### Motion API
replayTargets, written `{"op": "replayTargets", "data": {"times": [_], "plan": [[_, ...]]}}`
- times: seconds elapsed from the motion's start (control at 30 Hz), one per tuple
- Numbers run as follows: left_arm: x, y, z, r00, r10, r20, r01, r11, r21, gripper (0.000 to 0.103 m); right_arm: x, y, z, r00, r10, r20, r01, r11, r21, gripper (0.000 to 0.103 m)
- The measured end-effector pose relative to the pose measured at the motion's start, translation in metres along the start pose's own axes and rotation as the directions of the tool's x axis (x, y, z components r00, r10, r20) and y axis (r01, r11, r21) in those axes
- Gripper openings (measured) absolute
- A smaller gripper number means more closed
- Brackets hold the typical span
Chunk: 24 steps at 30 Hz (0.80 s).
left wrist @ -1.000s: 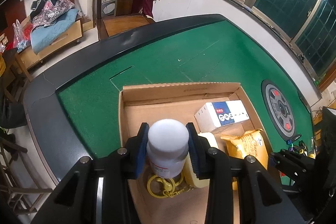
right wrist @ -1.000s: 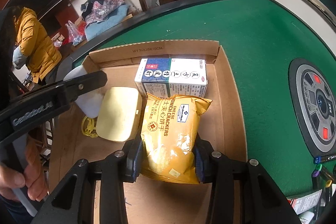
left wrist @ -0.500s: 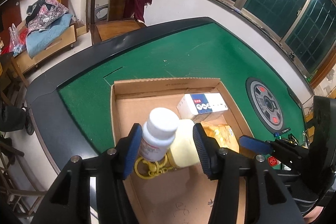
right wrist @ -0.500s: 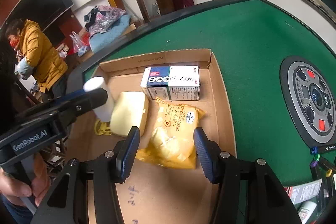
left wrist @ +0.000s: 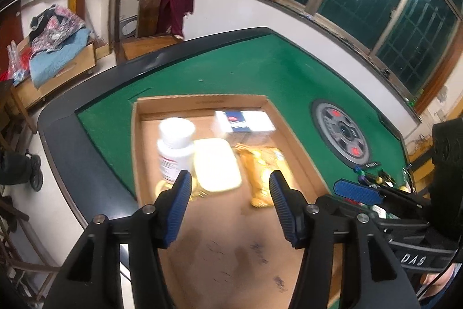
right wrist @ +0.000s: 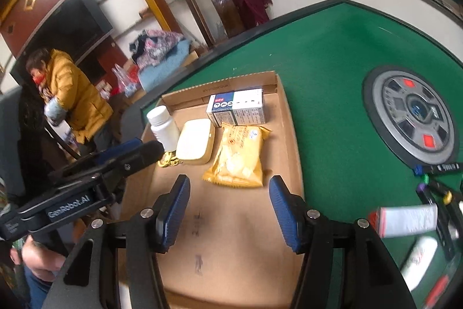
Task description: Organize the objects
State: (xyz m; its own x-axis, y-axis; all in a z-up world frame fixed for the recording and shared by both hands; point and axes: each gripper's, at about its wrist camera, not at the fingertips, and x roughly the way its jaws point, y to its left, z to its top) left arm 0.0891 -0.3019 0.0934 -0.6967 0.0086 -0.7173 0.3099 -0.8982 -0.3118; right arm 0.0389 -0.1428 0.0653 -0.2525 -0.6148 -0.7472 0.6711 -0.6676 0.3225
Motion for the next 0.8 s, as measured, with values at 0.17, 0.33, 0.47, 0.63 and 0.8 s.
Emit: {"op": "replayTargets", "data": {"times": [0.17,0.33,0.47,0.63,0.8], "plan": [[-0.012,-0.036,-0.023,0.998,-0.063,0.018,0.062,0.997,0.054,0.059,-0.054,-0.038,-0.035,0.994,0.012,0.107,-0.016,0.999,0.041,0.063],[-0.013,-0.101,-0.041,0.988,-0.157,-0.002,0.155,0.973,0.174,0.061,-0.101,-0.101,-0.061,0.988,-0.021,0.153,-0.005,0.986,0.167,0.065],[0.001,-0.157,-0.06,0.979,-0.203,-0.037,0.205,0.936,0.285,0.066,-0.133,-0.149,-0.085,0.978,-0.076,0.194,0.023,0.965,0.263,0.069],[0.045,-0.213,-0.069,0.99,-0.107,-0.095,0.139,0.873,0.468,0.066,-0.14,-0.187,-0.109,0.98,-0.077,0.182,0.01,0.938,0.345,0.07],[0.093,-0.223,-0.051,0.982,-0.013,-0.189,0.105,0.868,0.486,0.065,-0.136,-0.197,-0.115,0.984,-0.029,0.176,-0.039,0.927,0.372,0.07]]}}
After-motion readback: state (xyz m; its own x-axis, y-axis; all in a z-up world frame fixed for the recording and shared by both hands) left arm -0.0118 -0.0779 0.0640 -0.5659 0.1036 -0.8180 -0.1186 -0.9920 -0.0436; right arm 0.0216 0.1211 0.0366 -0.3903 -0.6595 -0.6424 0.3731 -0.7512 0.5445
